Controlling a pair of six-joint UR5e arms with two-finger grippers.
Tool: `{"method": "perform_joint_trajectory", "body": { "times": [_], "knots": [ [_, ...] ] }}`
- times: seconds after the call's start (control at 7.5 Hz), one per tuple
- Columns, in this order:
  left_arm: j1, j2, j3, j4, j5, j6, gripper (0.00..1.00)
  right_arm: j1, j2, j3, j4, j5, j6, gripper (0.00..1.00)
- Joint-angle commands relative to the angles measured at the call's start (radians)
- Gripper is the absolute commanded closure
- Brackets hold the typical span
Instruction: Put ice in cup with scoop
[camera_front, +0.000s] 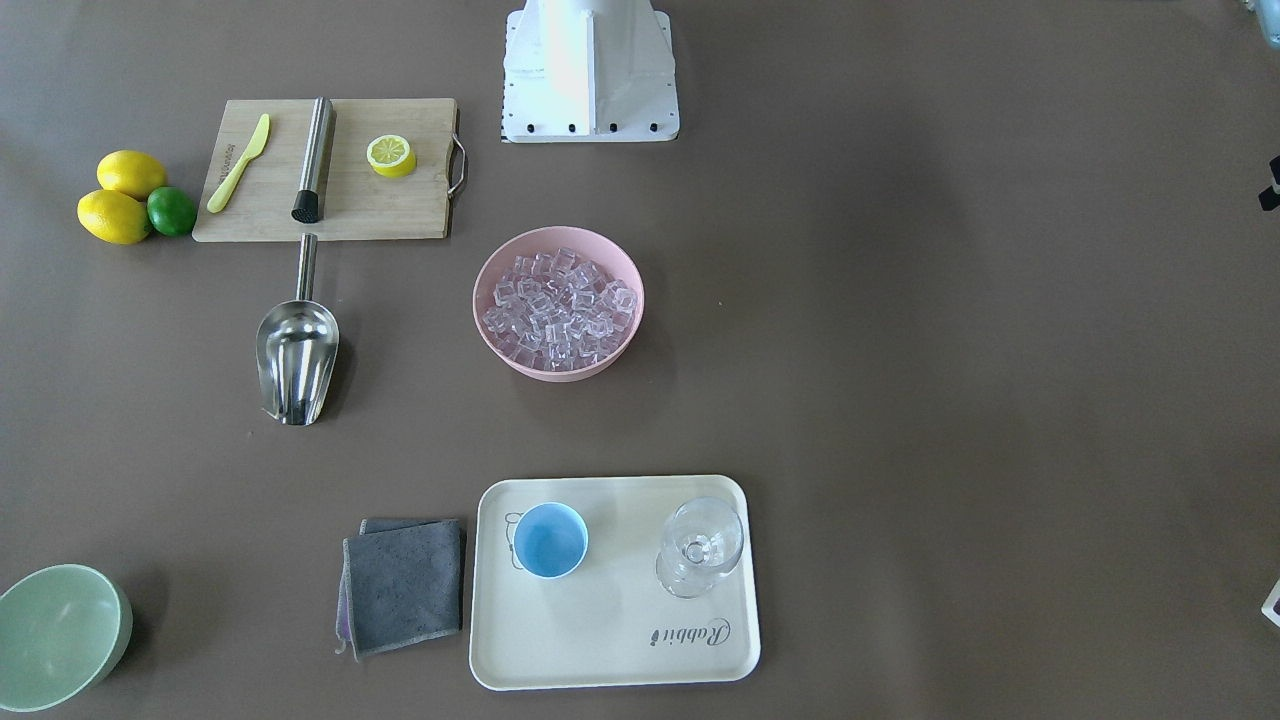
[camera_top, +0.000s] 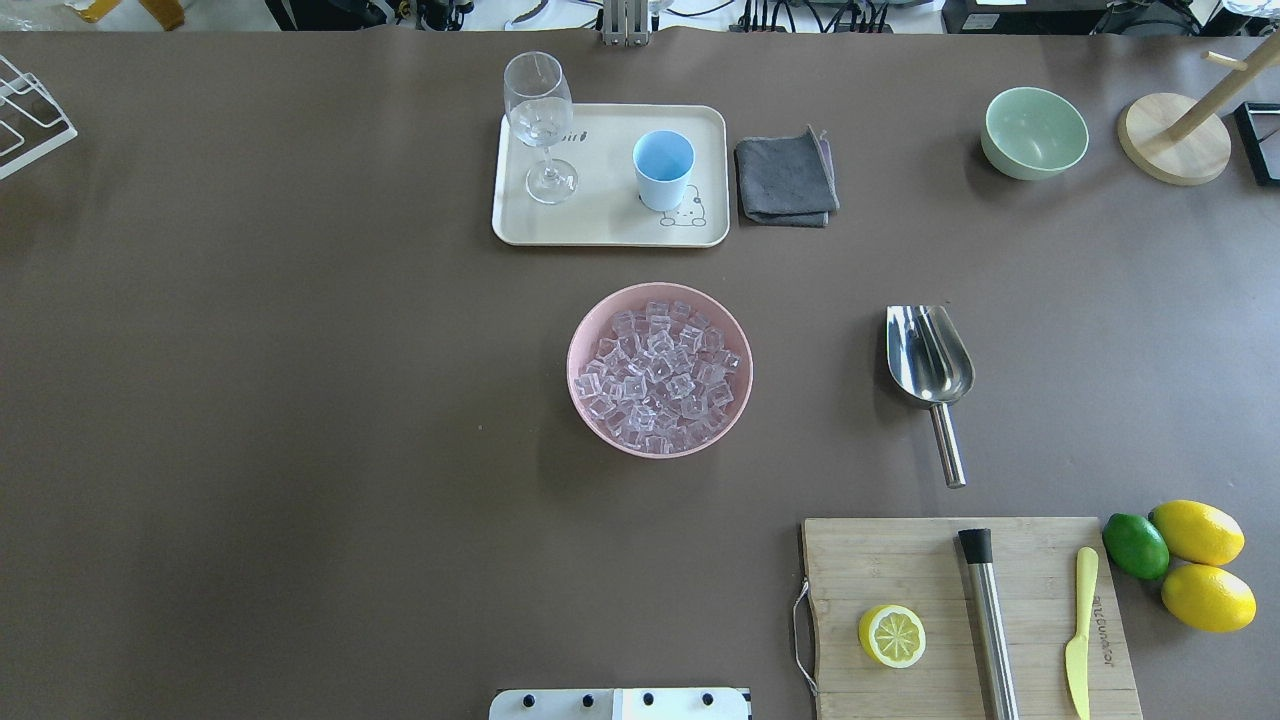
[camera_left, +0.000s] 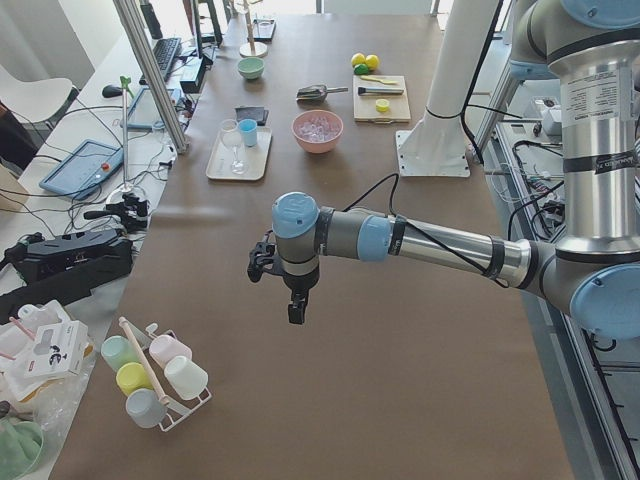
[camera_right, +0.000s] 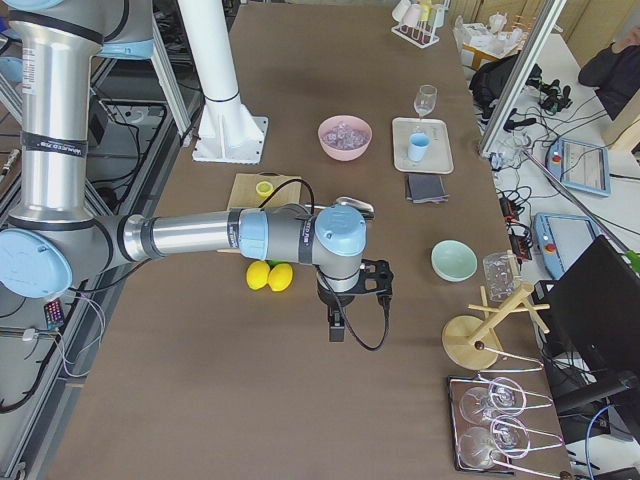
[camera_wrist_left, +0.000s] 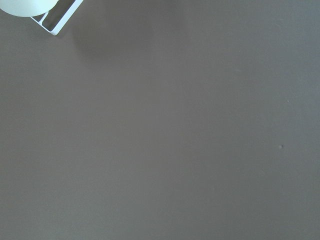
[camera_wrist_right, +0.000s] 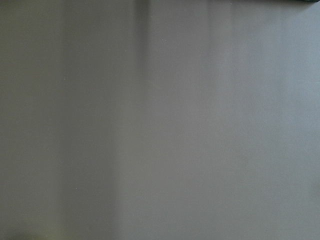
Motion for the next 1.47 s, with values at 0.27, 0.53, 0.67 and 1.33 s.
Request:
{"method": "perform_joint_trajectory", "body": {
  "times": [0.27, 0.53, 0.67, 1.33],
  "knots": [
    [-0.022, 0.005, 0.000, 0.006, 0.001, 0.002, 0.02, 0.000, -0.001, -0.001, 0.000, 0.000, -0.006, 0.00],
    [-0.023, -0.005, -0.010, 0.034, -0.010, -0.004, 0.01, 0.000, -0.001, 0.013, 0.000, -0.003, -0.006, 0.00],
    [-0.013, -0.002, -0.018, 0.034, -0.066, -0.008, 0.02, 0.000, 0.005, 0.017, 0.002, -0.006, -0.008, 0.00],
    [0.068, -0.108, -0.029, -0.003, -0.334, -0.005, 0.01, 0.000, -0.003, 0.008, 0.034, -0.011, -0.038, 0.00]
  ]
}}
